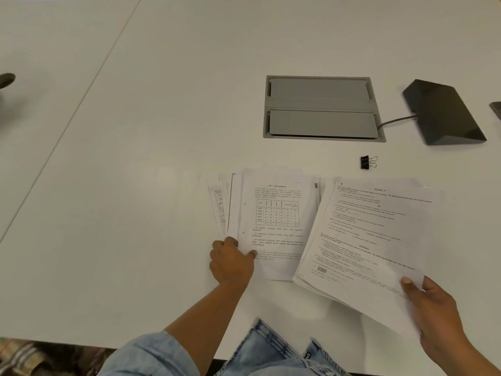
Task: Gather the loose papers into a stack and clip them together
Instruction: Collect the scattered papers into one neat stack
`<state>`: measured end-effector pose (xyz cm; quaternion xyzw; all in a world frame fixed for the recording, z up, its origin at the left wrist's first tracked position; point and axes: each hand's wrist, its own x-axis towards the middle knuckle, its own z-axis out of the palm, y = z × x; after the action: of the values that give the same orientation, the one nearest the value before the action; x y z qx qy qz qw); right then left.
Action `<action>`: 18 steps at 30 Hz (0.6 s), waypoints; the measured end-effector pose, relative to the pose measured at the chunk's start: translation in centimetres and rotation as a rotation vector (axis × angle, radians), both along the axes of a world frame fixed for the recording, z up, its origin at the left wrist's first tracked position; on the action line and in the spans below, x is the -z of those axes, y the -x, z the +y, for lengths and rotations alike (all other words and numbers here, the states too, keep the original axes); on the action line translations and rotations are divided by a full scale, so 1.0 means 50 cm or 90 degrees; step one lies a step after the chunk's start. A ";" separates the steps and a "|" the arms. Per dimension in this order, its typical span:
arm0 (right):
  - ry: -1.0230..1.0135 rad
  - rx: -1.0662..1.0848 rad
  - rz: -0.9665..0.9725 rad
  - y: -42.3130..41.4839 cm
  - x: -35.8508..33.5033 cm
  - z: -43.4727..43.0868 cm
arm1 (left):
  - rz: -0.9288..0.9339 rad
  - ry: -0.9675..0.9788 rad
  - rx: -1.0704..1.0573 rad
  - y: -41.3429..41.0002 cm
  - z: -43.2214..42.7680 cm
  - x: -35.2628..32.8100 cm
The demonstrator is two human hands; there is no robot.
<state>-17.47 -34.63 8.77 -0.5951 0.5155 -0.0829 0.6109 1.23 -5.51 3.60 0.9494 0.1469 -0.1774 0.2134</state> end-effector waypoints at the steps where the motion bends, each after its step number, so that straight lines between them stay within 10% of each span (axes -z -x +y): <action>1: 0.001 -0.004 0.003 0.000 0.000 0.000 | -0.001 -0.008 0.021 0.001 -0.003 0.002; 18: 0.019 -0.015 0.003 0.004 0.005 -0.008 | 0.045 0.145 -0.051 -0.016 -0.053 -0.011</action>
<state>-17.67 -35.03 8.53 -0.6104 0.5086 -0.0814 0.6018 2.04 -8.14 4.17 0.9056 0.1708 -0.2178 0.3214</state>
